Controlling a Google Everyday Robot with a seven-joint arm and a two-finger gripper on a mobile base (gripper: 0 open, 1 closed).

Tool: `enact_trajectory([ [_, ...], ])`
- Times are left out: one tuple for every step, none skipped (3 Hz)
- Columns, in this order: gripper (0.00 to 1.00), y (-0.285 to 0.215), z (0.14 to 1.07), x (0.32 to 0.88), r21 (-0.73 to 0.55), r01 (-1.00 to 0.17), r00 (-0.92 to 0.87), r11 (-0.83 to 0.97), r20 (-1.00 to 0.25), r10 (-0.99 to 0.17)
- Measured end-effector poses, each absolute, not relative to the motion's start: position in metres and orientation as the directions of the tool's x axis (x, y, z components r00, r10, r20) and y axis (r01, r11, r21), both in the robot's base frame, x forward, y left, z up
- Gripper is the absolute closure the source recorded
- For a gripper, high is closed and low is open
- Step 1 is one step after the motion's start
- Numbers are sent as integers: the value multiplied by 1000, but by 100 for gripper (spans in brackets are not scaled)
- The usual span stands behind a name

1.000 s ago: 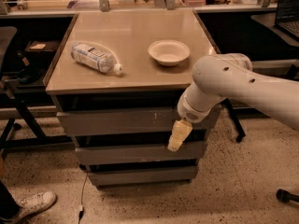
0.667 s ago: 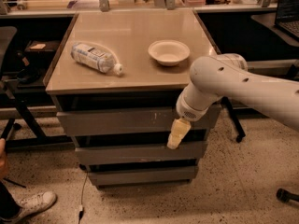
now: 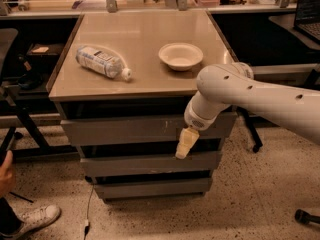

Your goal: Open top drawer

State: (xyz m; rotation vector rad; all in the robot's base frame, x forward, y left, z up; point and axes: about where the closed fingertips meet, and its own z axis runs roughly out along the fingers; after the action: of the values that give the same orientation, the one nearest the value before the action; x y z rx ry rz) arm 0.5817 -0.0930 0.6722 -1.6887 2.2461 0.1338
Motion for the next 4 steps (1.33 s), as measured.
enact_trajectory([
  [0, -85, 659, 586, -114, -953, -234, 282, -316, -920],
  [0, -77, 642, 575, -77, -964, -220, 254, -301, -928],
  [0, -78, 639, 563, -53, -969, -218, 243, -284, -934],
  [0, -84, 645, 543, -23, -971, -222, 237, -270, -937],
])
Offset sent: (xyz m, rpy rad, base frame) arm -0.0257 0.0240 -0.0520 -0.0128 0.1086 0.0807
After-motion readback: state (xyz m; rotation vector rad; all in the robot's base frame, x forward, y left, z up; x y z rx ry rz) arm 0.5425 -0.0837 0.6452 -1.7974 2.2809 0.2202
